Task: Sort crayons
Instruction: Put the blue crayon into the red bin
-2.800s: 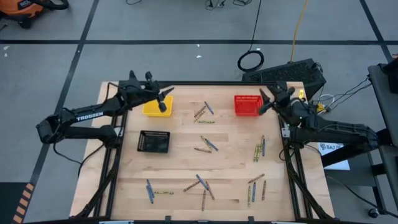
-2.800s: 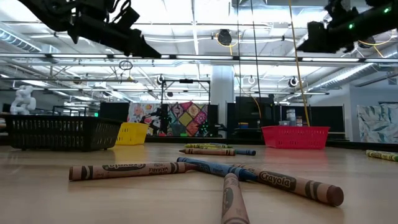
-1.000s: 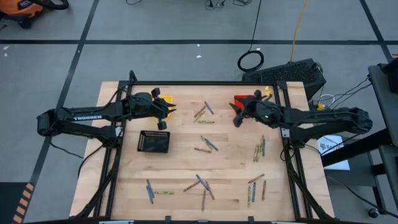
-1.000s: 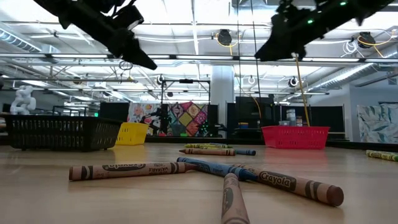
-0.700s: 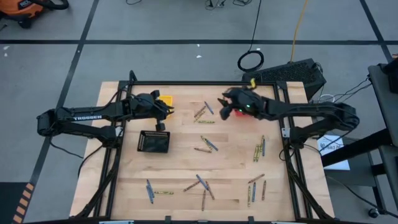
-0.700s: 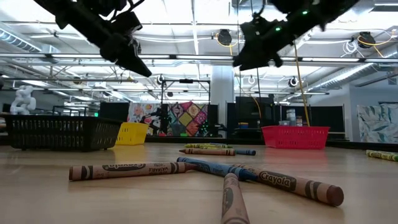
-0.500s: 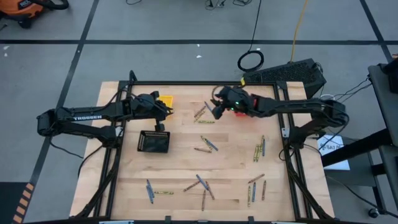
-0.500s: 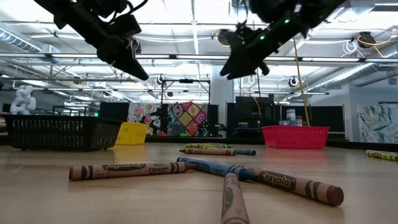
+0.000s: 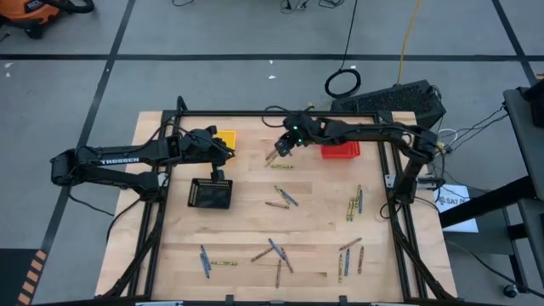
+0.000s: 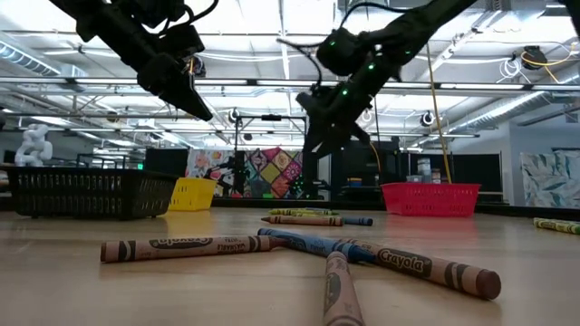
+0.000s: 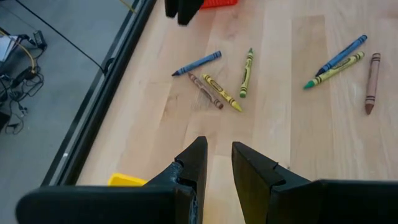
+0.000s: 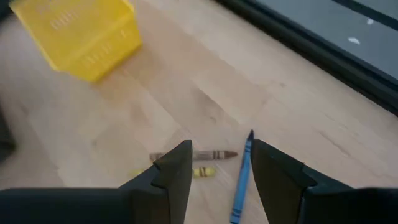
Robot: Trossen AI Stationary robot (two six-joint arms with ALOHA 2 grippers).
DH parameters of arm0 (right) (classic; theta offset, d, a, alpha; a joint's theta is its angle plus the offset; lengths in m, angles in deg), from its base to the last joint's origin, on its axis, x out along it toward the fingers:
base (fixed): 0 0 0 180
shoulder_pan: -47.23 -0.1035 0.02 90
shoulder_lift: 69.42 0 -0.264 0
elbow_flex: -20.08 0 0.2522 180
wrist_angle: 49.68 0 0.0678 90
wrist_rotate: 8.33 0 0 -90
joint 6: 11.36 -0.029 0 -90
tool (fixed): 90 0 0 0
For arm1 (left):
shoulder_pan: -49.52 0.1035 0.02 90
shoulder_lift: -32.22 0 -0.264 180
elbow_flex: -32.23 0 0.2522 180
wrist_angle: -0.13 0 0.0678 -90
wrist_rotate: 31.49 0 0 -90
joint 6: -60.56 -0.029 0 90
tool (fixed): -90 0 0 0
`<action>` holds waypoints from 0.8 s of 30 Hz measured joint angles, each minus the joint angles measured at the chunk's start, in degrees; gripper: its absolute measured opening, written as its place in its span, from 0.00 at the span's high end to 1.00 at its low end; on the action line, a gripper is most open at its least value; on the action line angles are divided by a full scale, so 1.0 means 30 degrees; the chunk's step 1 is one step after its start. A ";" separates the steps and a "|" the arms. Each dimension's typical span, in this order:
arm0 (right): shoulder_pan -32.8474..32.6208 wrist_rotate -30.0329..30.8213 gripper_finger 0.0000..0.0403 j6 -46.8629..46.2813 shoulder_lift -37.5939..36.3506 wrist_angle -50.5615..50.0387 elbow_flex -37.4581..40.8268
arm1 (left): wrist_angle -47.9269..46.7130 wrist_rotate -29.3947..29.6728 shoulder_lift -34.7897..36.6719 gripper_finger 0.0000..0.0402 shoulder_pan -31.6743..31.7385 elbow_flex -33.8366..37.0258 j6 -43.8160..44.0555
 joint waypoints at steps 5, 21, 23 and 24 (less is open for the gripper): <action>0.0079 -0.0006 0.63 0.0867 0.1380 -0.2610 -0.1806 | -0.0029 0.0000 0.0000 0.80 0.0000 0.0000 0.0018; 0.0339 -0.0028 0.63 0.1287 0.3050 -0.3830 -0.1933 | -0.0036 0.0000 0.0000 0.80 0.0000 0.0007 0.0007; 0.0420 -0.0021 0.63 0.1253 0.3168 -0.3583 -0.1946 | -0.0036 0.0000 0.0000 0.80 0.0007 0.0010 0.0012; 0.0469 -0.0022 0.63 0.1218 0.3198 -0.3618 -0.1947 | -0.0036 0.0000 0.0000 0.80 0.0007 0.0015 0.0015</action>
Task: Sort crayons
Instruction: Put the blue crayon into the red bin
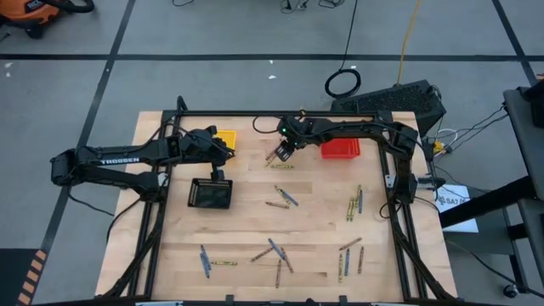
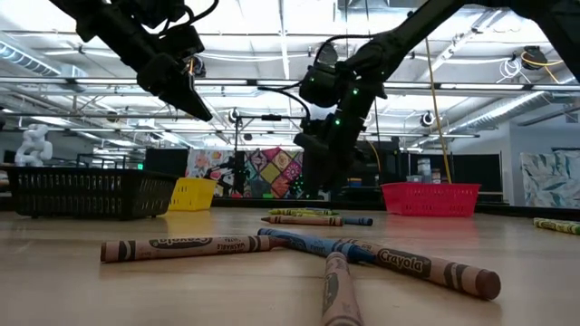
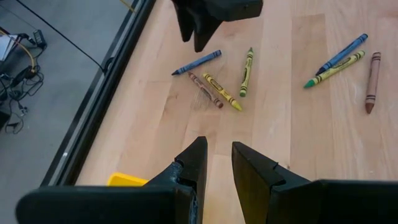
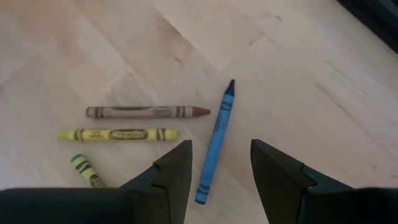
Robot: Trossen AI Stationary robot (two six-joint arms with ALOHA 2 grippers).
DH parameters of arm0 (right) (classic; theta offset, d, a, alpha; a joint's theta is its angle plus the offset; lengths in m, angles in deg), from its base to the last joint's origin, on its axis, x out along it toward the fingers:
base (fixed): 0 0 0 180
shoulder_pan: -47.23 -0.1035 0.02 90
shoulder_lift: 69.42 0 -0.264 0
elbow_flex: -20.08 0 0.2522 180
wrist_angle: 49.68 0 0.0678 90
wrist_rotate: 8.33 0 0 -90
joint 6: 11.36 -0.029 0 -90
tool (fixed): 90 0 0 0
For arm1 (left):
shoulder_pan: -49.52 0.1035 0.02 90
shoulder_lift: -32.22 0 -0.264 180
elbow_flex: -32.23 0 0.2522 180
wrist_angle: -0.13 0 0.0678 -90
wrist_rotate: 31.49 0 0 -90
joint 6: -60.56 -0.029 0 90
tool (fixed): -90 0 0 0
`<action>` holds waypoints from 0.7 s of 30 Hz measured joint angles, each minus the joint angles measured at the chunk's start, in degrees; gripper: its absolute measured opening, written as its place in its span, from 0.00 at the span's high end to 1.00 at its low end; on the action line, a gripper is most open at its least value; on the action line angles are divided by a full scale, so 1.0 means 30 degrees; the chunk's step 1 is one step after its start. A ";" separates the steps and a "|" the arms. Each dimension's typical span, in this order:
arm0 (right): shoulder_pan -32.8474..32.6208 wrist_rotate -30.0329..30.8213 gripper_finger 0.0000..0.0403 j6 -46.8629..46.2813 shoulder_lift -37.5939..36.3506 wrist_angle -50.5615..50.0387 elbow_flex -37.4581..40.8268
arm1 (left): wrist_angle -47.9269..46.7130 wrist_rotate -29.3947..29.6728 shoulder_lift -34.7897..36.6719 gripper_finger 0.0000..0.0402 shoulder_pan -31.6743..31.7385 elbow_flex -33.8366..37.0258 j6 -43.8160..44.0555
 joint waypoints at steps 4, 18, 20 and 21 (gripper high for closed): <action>0.0026 -0.0020 0.63 -0.0040 0.0179 -0.0182 0.0007 | 0.0000 0.0000 0.0000 0.80 0.0000 0.0000 0.0000; -0.0040 -0.0022 0.63 -0.0470 0.0567 -0.0395 0.0029 | 0.0000 0.0000 0.0000 0.80 0.0000 0.0000 0.0006; -0.0061 -0.0022 0.63 -0.0519 0.0555 -0.0423 0.0029 | 0.0000 0.0000 0.0000 0.80 0.0000 0.0000 0.0007; -0.0069 -0.0022 0.63 -0.0569 0.0555 -0.0465 0.0029 | 0.0000 0.0000 0.0000 0.80 0.0000 0.0000 0.0000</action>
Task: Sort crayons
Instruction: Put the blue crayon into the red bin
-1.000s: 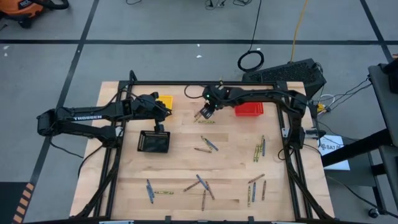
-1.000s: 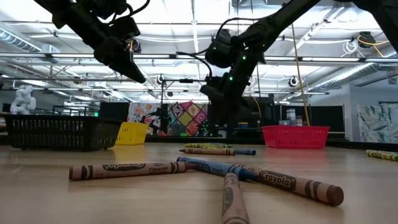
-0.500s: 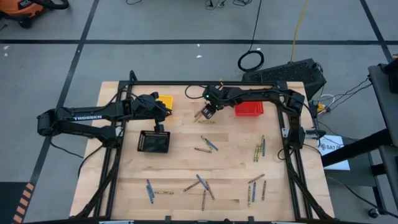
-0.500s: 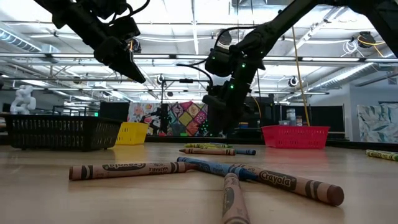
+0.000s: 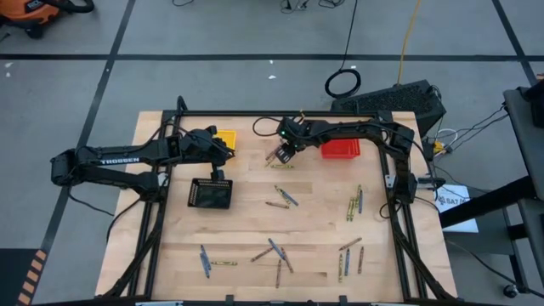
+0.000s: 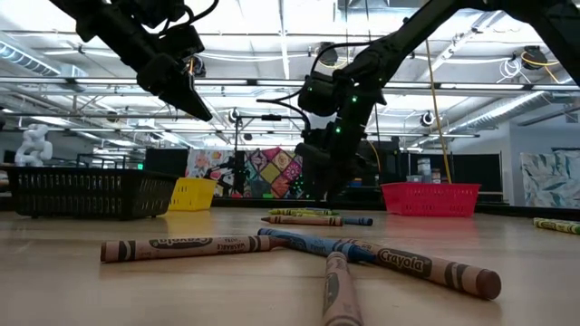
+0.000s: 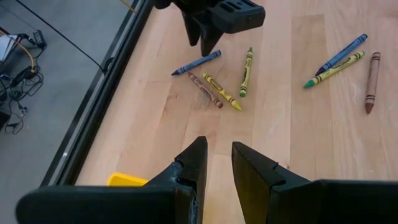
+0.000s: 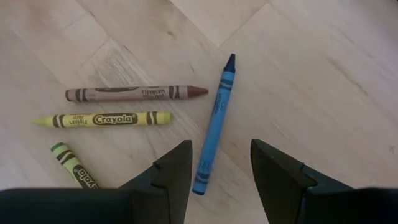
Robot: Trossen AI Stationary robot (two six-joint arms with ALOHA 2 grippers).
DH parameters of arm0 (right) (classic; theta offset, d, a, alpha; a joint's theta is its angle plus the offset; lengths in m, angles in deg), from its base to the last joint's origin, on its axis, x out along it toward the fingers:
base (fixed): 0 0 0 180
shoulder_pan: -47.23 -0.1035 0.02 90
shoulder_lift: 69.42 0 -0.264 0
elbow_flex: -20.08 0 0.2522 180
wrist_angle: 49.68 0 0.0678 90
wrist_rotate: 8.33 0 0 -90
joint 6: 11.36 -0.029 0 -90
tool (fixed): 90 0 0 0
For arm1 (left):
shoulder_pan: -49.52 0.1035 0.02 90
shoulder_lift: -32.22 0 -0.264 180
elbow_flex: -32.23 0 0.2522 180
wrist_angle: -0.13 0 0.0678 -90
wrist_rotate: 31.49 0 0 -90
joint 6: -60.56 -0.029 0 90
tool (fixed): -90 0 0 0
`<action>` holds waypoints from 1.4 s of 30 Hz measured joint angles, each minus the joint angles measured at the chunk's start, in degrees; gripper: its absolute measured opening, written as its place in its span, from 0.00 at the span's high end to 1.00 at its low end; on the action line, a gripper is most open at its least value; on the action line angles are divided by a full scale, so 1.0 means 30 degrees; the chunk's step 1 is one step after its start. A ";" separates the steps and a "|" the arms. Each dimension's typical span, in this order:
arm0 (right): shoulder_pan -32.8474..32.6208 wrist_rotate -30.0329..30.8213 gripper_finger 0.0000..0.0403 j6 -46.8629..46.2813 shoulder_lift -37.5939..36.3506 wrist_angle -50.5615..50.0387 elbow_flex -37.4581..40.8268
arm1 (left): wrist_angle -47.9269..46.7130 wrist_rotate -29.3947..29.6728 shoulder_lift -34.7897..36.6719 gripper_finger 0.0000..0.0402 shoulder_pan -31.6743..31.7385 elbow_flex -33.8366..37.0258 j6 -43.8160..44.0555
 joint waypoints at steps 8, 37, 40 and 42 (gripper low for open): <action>-0.0138 0.0000 0.63 -0.0273 0.0492 0.0180 -0.0015 | 0.0000 0.0000 0.0000 0.80 -0.0007 0.0000 0.0007; -0.0087 0.0233 0.99 -0.0258 0.1093 -0.0372 -0.0036 | -0.0007 0.0000 0.0000 0.80 -0.0007 0.0015 0.0015; -0.0087 0.0485 0.98 -0.0262 0.1093 -0.0541 -0.0036 | -0.0007 0.0000 0.0000 0.80 -0.0003 0.0015 0.0015; -0.0090 0.0770 0.99 -0.0258 0.1093 -0.0564 -0.0036 | -0.0007 0.0000 0.0000 0.80 -0.0005 0.0015 0.0015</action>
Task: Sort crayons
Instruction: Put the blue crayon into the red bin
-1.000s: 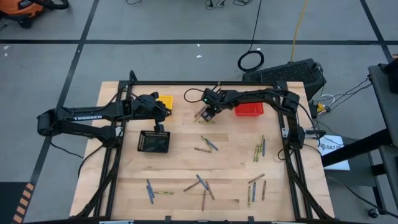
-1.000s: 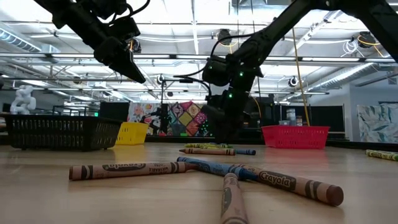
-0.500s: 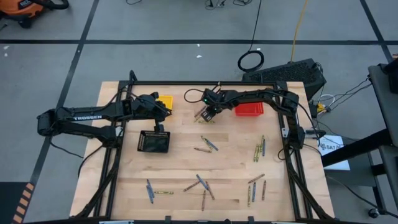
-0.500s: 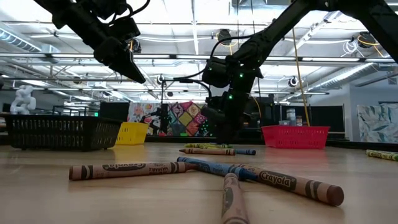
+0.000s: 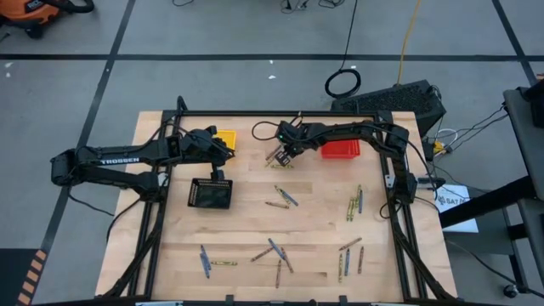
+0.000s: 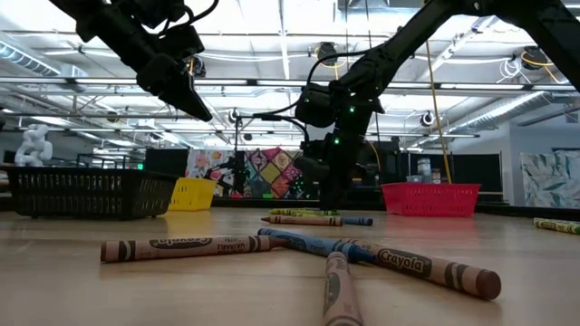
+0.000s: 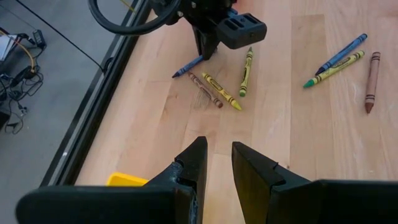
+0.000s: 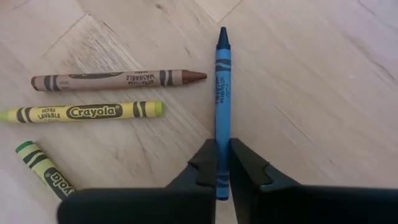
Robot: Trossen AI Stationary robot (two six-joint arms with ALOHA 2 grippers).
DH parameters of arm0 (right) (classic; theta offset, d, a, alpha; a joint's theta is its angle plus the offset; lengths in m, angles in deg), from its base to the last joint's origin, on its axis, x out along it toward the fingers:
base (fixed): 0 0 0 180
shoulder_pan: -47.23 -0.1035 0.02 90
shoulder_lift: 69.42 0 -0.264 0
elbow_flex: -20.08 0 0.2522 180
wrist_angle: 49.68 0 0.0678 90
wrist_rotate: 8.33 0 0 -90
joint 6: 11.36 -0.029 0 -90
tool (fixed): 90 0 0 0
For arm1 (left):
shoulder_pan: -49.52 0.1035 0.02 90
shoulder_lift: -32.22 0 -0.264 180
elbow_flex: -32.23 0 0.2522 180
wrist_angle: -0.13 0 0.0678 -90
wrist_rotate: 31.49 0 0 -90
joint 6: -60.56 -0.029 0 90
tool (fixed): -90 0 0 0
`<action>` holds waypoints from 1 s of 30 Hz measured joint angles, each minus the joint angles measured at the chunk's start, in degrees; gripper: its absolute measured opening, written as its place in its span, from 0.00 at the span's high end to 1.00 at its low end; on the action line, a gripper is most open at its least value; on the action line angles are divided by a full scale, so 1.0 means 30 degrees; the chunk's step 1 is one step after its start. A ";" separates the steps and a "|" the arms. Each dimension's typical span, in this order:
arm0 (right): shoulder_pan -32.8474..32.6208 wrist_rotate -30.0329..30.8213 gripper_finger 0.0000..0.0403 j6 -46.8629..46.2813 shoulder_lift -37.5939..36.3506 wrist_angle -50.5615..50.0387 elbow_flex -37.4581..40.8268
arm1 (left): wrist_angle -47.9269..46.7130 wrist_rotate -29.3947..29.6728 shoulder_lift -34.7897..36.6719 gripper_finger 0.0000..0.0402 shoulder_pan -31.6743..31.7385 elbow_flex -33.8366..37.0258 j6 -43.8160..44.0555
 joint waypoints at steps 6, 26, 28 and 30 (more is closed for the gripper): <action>-0.0005 0.0207 1.00 0.0332 0.0007 -0.0007 0.0007 | 0.0000 0.0000 0.0000 0.80 0.0000 0.0000 0.0000; -0.0174 0.0268 1.00 0.1075 -0.2000 -0.1547 0.0080 | -0.0663 0.0000 0.0000 0.80 0.0005 0.0000 -0.0007; -0.0224 0.0261 1.00 0.1293 -0.2564 -0.1970 0.0073 | -0.0663 0.0000 0.0000 0.80 0.0000 0.0000 -0.0007; -0.0284 0.0280 1.00 0.1445 -0.3150 -0.2776 0.0066 | -0.0663 0.0000 0.0000 0.80 0.0005 0.0000 -0.0007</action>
